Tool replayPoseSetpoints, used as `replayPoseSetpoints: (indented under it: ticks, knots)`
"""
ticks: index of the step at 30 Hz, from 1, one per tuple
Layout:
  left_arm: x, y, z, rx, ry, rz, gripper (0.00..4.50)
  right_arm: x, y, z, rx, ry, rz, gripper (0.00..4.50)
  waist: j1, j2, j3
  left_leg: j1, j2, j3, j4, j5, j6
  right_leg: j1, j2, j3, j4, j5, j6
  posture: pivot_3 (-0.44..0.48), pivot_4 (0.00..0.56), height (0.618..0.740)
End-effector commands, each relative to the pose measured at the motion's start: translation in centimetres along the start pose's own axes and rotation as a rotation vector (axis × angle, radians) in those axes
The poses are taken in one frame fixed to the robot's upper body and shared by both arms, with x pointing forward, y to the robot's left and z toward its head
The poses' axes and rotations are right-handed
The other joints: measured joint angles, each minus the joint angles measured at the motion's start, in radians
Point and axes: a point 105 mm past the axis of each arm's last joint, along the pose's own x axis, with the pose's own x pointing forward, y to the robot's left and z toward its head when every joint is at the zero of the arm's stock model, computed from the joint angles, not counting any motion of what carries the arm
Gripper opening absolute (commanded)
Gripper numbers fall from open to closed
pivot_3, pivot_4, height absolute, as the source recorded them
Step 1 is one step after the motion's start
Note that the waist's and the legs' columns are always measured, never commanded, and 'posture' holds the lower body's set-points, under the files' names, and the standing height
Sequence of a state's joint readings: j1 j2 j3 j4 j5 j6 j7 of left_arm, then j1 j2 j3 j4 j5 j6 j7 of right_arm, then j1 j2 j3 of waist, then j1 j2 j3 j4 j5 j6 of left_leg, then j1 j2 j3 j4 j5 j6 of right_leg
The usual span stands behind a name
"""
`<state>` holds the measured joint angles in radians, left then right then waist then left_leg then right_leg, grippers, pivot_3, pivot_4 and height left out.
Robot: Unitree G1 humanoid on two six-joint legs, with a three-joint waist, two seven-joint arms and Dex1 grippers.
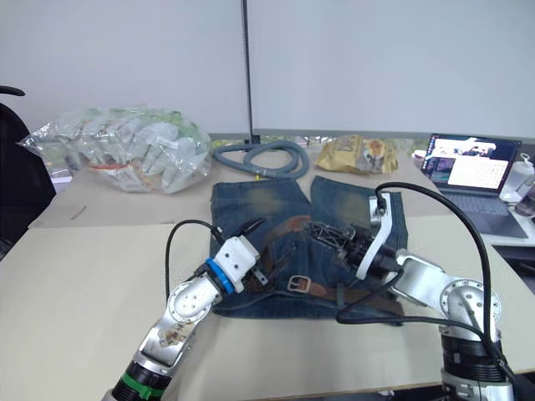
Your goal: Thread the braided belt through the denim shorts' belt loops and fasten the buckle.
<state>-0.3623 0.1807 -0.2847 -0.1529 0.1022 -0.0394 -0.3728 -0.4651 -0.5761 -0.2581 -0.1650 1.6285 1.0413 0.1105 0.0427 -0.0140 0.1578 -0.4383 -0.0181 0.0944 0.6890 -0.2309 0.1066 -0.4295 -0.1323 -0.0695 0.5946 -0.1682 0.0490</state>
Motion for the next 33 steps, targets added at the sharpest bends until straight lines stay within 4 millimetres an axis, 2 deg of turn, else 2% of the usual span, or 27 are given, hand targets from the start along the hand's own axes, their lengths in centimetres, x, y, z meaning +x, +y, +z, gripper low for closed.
replayPoseSetpoints:
  ticks: [1, 4, 6, 7, 13, 15, 20, 26, 31, 33]
  knots:
    - [0.7, 0.8, 2.3, 0.049, -0.087, 0.028, 4.46, 0.3, 0.8, 0.7, -0.04, -0.026, 0.054, 0.0, 0.001, 0.0, 0.0, 0.0, 0.0, 0.0, 0.001, 0.0, 0.0, 0.0, 0.0, 0.0, 0.0, 0.0, 0.0, 0.0, 0.15, 0.74]
    - [0.5, 0.8, 2.1, 0.067, -0.082, 0.014, 3.68, 0.4, 0.7, 0.6, -0.054, -0.018, 0.059, 0.0, 0.001, 0.0, 0.0, -0.001, 0.0, 0.0, 0.001, 0.0, 0.0, 0.0, 0.0, 0.0, 0.0, 0.0, 0.0, 0.0, 0.15, 0.74]
    - [0.6, 1.0, 2.0, 0.074, -0.081, 0.016, 2.89, 0.4, 0.7, 0.6, -0.059, -0.017, 0.066, 0.0, 0.001, 0.0, 0.0, -0.001, 0.0, 0.0, 0.002, -0.001, 0.001, 0.0, 0.0, -0.001, 0.0, 0.0, 0.0, 0.0, 0.15, 0.74]
    - [0.6, 0.9, 1.9, 0.076, -0.081, 0.015, 2.68, 0.3, 0.7, 0.6, -0.061, -0.016, 0.068, 0.0, 0.002, 0.0, 0.0, -0.001, 0.0, 0.0, 0.003, -0.001, 0.001, 0.0, 0.0, -0.001, 0.0, 0.0, 0.0, 0.0, 0.15, 0.74]
    - [1.0, 1.4, 1.8, 0.105, -0.082, 0.007, 0.59, 0.4, 0.8, 0.7, -0.072, -0.016, 0.077, 0.0, 0.003, 0.0, 0.0, -0.001, 0.0, 0.0, 0.004, -0.001, 0.002, 0.0, 0.0, -0.001, 0.0, 0.0, 0.001, 0.0, 0.15, 0.74]
    - [1.0, 1.3, 1.7, 0.104, -0.082, 0.006, 0.04, 0.5, 0.8, 0.8, -0.072, -0.015, 0.076, 0.0, 0.003, 0.0, 0.0, -0.001, 0.0, 0.0, 0.004, -0.001, 0.002, 0.0, 0.0, -0.001, 0.0, 0.0, 0.001, 0.0, 0.15, 0.74]
    - [-0.1, 0.9, 1.7, 0.064, -0.087, -0.018, 0.04, 0.5, 0.5, 0.5, -0.093, -0.008, 0.065, 0.0, 0.002, 0.0, 0.0, -0.002, 0.0, 0.0, 0.004, -0.001, 0.001, 0.0, -0.001, -0.001, 0.0, 0.001, 0.001, 0.0, 0.15, 0.74]
    - [-0.9, 0.6, 2.2, -0.007, -0.094, -0.051, 0.0, -1.1, 0.6, 0.8, -0.128, -0.002, 0.101, 2.14, 0.001, 0.0, 0.0, -0.002, 0.0, 0.0, 0.004, -0.002, 0.003, -0.001, -0.002, -0.001, 0.0, 0.001, 0.001, 0.0, 0.15, 0.74]
    - [-1.0, 0.2, 2.1, -0.049, -0.091, -0.071, 0.0, -1.8, 0.0, 1.2, -0.179, -0.003, 0.058, 3.93, -0.002, 0.0, 0.0, -0.002, 0.0, 0.001, 0.005, -0.003, 0.004, 0.0, -0.003, -0.001, 0.0, 0.001, 0.002, 0.0, 0.15, 0.74]
    - [-1.0, -0.3, 2.2, -0.067, -0.095, -0.097, 0.0, -1.9, 0.3, 0.7, -0.2, 0.021, 0.078, 4.47, -0.002, 0.0, 0.0, -0.002, 0.0, 0.001, 0.005, -0.003, 0.003, 0.0, -0.003, -0.001, 0.0, 0.001, 0.002, 0.0, 0.15, 0.74]
